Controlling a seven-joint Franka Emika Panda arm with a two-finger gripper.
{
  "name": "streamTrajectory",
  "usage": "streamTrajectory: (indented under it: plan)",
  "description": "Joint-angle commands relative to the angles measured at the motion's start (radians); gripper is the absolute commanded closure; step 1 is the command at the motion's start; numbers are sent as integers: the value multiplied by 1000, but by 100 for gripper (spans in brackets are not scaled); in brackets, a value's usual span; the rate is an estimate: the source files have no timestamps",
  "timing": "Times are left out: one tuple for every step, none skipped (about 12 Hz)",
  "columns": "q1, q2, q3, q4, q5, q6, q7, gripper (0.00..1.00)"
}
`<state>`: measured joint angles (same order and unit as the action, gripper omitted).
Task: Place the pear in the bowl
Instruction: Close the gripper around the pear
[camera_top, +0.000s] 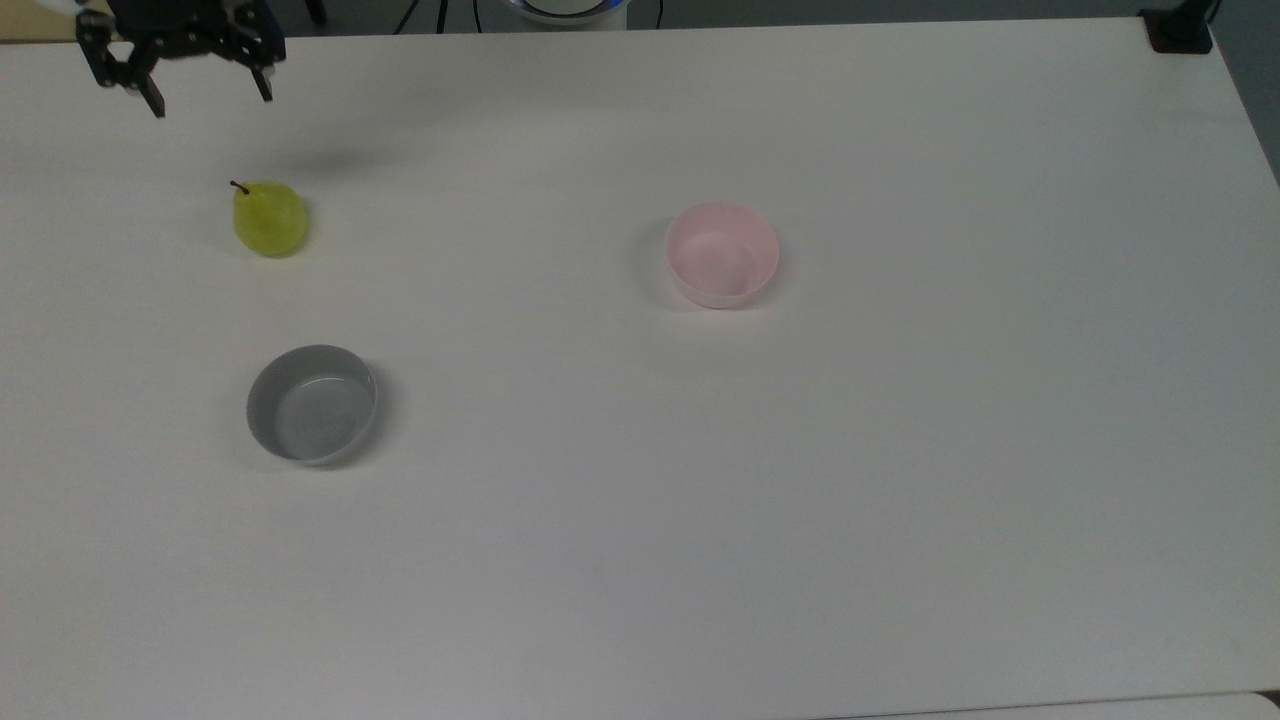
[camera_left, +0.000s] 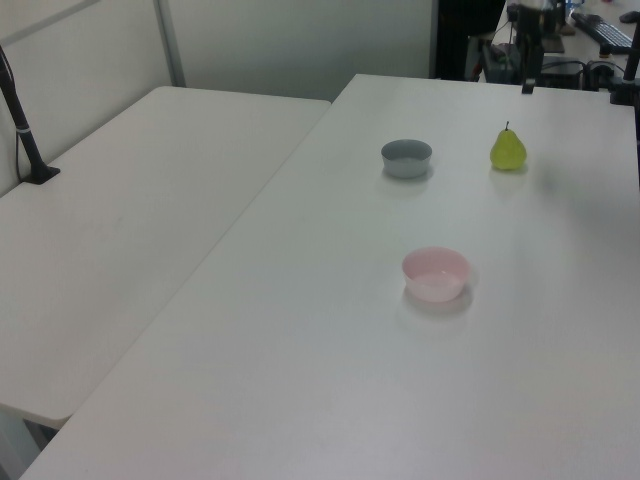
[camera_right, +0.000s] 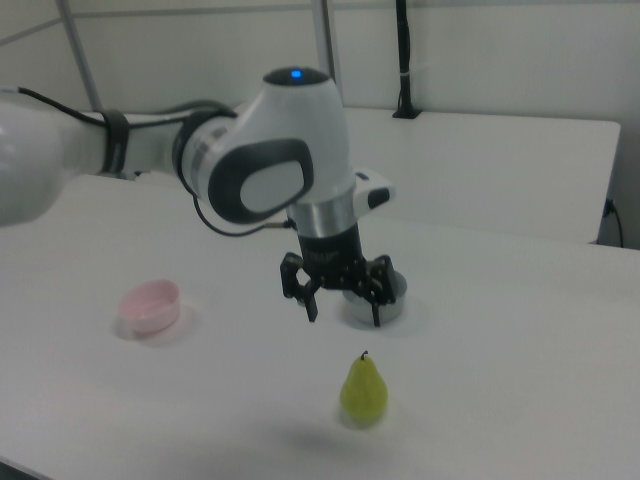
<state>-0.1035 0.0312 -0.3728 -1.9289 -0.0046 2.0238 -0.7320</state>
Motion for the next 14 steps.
streamTrajectory:
  plan:
    - [4, 50, -1, -70, 12, 125, 39, 0]
    - [2, 71, -1, -71, 12, 147, 39, 0]
    - [-8, 96, -1, -73, 11, 163, 39, 0]
    - [-12, 116, -1, -74, 11, 167, 37, 0]
    - [-12, 131, 0, -78, 11, 185, 37, 0]
    - [-10, 142, 2, -96, 11, 202, 37, 0]
    - [-10, 148, 5, -110, 9, 232, 37, 0]
    - [-10, 153, 5, -126, 9, 268, 39, 0]
    - [-7, 168, 8, -130, 9, 280, 39, 0]
    - [-5, 182, 8, -134, 9, 288, 39, 9]
    - [-5, 187, 8, -134, 9, 294, 39, 38]
    - [-7, 185, 9, -133, 12, 291, 43, 71]
    - [-7, 184, 9, -133, 12, 289, 55, 90]
    - [-4, 181, 11, -133, 12, 289, 72, 100]
